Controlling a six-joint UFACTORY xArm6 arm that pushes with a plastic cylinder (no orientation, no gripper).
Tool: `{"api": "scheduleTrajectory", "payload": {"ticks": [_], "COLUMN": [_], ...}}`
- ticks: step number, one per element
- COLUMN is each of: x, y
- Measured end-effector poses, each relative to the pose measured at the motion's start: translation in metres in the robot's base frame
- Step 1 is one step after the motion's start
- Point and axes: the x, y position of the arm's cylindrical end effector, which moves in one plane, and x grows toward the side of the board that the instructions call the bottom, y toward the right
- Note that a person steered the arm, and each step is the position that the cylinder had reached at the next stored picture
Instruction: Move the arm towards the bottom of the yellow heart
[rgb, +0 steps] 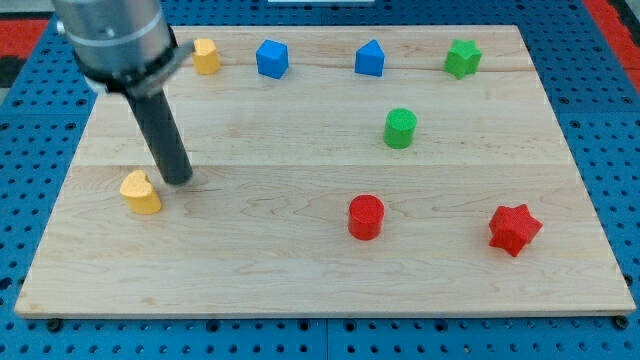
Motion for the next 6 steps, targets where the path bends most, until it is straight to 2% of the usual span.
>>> {"api": "scheduleTrajectory", "payload": {"ticks": [1,2,6], "x": [0.077,0.078,0.076], "y": [-0.011,-0.039,-0.019]}}
